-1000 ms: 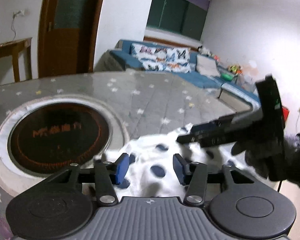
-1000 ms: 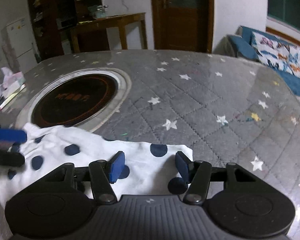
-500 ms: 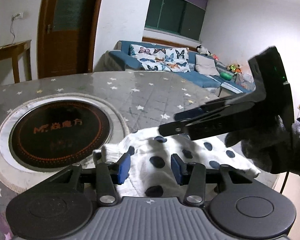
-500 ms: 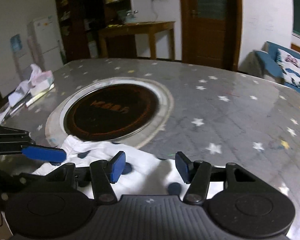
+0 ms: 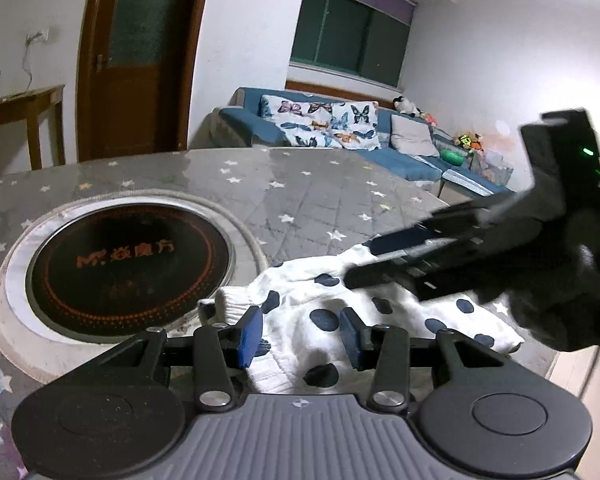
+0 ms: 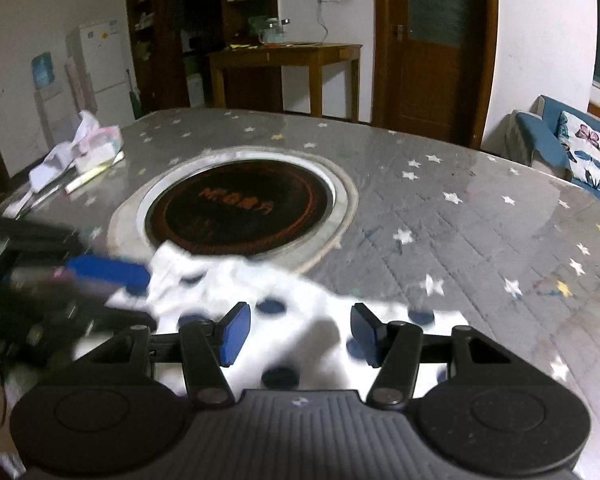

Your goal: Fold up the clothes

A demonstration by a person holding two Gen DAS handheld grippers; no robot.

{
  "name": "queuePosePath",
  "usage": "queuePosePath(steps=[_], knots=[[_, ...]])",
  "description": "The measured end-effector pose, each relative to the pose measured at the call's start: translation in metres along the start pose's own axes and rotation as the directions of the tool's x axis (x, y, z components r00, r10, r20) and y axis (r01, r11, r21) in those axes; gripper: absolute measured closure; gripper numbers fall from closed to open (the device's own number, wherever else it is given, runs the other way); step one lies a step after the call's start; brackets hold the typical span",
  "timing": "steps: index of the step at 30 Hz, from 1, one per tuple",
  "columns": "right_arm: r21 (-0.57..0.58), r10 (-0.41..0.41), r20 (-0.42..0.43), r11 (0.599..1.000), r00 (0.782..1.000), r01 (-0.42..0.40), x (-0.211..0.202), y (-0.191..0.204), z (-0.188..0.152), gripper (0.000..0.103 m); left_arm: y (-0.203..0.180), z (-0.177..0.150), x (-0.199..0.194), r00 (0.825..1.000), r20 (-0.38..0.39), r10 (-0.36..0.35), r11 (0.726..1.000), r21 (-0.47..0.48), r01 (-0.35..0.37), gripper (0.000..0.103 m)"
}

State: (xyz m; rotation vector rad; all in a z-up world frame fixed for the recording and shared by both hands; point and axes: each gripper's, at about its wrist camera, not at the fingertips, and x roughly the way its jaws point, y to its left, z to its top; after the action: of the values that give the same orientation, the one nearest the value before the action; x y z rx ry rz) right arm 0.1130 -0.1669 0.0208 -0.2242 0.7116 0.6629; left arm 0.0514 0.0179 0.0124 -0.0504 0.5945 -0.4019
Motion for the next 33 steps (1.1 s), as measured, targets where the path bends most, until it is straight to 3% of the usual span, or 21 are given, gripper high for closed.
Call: queuePosePath(steps=[11, 17, 20, 25, 33], knots=[[0.006, -0.083, -0.070, 0.996, 0.994, 0.084, -0.048, 0.001, -0.072, 0.046, 0.000, -0.006, 0.011, 0.999, -0.021, 0.024, 0.999, 0.029, -0.024, 0.058], [0.001, -0.125, -0.042, 0.992, 0.991, 0.125, -0.069, 0.002, -0.077, 0.046, 0.001, 0.000, 0.003, 0.999, -0.002, 0.038, 0.999, 0.013, -0.038, 0.054], [-0.052, -0.093, -0.007, 0.994, 0.996, 0.092, -0.072, 0.017, -0.067, 0.045, 0.006, 0.005, -0.008, 0.997, 0.024, 0.067, 0.998, -0.015, -0.067, 0.047], [-0.181, 0.007, 0.015, 0.983, 1.000, -0.005, -0.059, 0.055, -0.051, 0.044, 0.022, 0.007, -0.018, 0.993, 0.004, 0.117, 0.987, -0.109, -0.116, 0.038], [-0.407, 0.056, -0.006, 0.912, 0.998, -0.054, -0.024, 0.118, -0.045, 0.043, 0.031, -0.001, -0.027, 0.992, -0.049, 0.119, 0.966, -0.227, -0.127, 0.026]])
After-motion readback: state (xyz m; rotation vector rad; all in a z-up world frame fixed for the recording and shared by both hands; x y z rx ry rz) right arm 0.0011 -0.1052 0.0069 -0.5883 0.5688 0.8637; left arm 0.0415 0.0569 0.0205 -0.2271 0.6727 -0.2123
